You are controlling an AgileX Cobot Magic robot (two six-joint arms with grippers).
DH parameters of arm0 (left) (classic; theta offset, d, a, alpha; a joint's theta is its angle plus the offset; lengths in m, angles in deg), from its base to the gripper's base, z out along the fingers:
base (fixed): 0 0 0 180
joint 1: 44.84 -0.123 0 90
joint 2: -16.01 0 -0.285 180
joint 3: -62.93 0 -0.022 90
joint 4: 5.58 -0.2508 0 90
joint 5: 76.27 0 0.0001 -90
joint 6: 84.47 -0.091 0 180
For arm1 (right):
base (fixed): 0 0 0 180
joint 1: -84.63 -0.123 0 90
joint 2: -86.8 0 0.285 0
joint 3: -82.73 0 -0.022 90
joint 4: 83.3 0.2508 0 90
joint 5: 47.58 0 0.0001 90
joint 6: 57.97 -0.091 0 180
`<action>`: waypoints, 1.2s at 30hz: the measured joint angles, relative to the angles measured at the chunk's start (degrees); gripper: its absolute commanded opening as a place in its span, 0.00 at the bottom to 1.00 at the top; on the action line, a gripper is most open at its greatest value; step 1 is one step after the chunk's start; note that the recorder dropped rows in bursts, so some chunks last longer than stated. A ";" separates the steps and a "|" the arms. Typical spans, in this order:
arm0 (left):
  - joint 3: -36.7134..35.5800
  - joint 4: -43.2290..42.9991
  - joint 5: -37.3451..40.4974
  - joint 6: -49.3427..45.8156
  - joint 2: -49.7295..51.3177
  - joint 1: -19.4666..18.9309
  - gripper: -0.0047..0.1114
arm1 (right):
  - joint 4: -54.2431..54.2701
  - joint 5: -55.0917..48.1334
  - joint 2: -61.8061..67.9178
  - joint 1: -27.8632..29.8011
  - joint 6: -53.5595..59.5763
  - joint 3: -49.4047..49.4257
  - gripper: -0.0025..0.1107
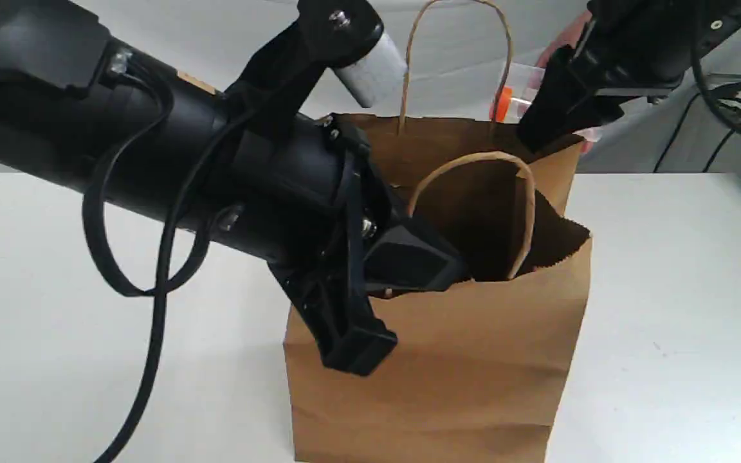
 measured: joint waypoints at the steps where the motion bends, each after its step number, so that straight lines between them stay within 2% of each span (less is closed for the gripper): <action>1: 0.00 0.08 0.00 0.00 0.00 0.00 0.04 | 0.00 0.00 0.44 0.00 0.00 0.00 0.48; 5: 0.00 0.23 0.00 0.00 0.00 0.00 0.04 | 0.49 0.00 3.18 0.00 0.00 0.18 0.47; 7: 0.00 0.23 0.00 0.00 0.00 0.00 0.04 | 1.88 0.00 4.08 0.00 0.00 0.18 0.41; 10: 0.00 0.23 0.00 0.00 0.00 0.00 0.04 | 3.49 0.63 4.40 0.00 0.00 0.18 0.15; 11: 0.00 0.23 0.00 0.00 0.00 0.00 0.04 | 3.70 0.76 4.40 0.00 0.00 0.18 0.02; 19: 0.30 0.23 0.59 0.00 -0.29 0.00 0.04 | 8.40 1.16 4.69 0.22 -3.12 0.18 0.02; 27: 7.15 0.12 5.75 2.58 -3.93 0.00 0.04 | 19.54 -0.50 8.28 3.84 -7.45 0.18 0.02; 36: 12.29 -2.93 7.76 5.59 -4.81 0.00 0.04 | 25.70 -0.97 13.28 5.50 -12.39 0.18 0.02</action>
